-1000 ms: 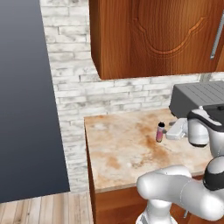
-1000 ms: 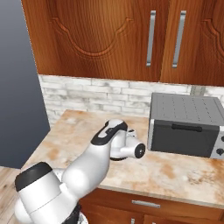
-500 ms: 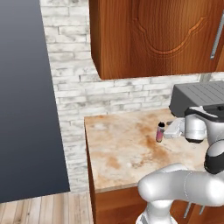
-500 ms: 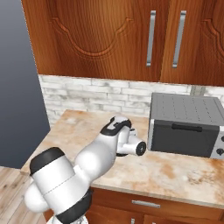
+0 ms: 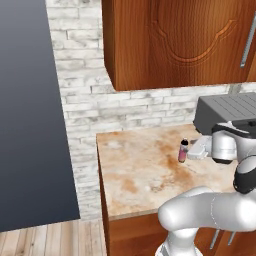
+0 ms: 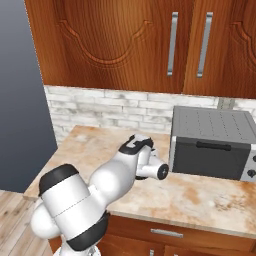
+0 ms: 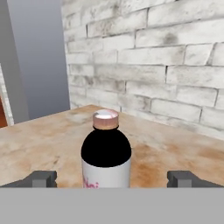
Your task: Move the drinks to the dining counter.
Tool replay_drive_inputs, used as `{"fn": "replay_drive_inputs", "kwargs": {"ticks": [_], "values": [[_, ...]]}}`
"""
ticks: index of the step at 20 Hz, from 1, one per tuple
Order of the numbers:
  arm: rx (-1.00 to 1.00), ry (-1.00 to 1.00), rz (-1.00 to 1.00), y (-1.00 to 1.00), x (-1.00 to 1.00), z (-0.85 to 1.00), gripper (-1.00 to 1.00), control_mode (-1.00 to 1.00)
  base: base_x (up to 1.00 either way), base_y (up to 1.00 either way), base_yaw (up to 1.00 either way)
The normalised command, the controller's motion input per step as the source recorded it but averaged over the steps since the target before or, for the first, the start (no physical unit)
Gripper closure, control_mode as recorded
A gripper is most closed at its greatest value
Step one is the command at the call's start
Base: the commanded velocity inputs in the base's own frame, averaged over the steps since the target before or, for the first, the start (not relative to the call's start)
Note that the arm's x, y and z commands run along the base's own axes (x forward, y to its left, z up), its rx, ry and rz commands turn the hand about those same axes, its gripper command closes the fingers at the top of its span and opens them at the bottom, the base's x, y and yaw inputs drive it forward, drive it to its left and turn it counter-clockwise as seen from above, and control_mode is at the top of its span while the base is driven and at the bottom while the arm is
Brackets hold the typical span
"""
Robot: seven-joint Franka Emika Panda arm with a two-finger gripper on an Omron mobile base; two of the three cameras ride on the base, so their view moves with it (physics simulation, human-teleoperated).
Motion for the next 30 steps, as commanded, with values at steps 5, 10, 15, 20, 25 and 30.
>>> {"fn": "replay_drive_inputs", "kwargs": {"ticks": [5, 10, 15, 20, 25, 30], "values": [[0.00, 0.00, 0.00, 0.17, 0.07, -0.03, -1.00, -1.00, 0.00, 0.00, 0.00], [0.00, 0.00, 0.00, 0.09, 0.08, 0.00, -1.00, -1.00, 0.00, 0.00, 0.00], [0.00, 0.02, 0.00, 0.00, 0.12, -0.01, 1.00, -1.00, 0.00, 0.00, 0.00], [0.00, 0.00, 0.00, 0.00, 0.03, 0.00, 1.00, -1.00, 0.00, 0.00, 0.00], [0.00, -0.13, 0.00, 0.00, -0.40, 0.51, 1.00, -1.00, 0.00, 0.00, 0.00], [0.00, -0.22, 0.08, 0.00, -0.75, 0.89, 1.00, -1.00, 0.00, 0.00, 0.00]]}}
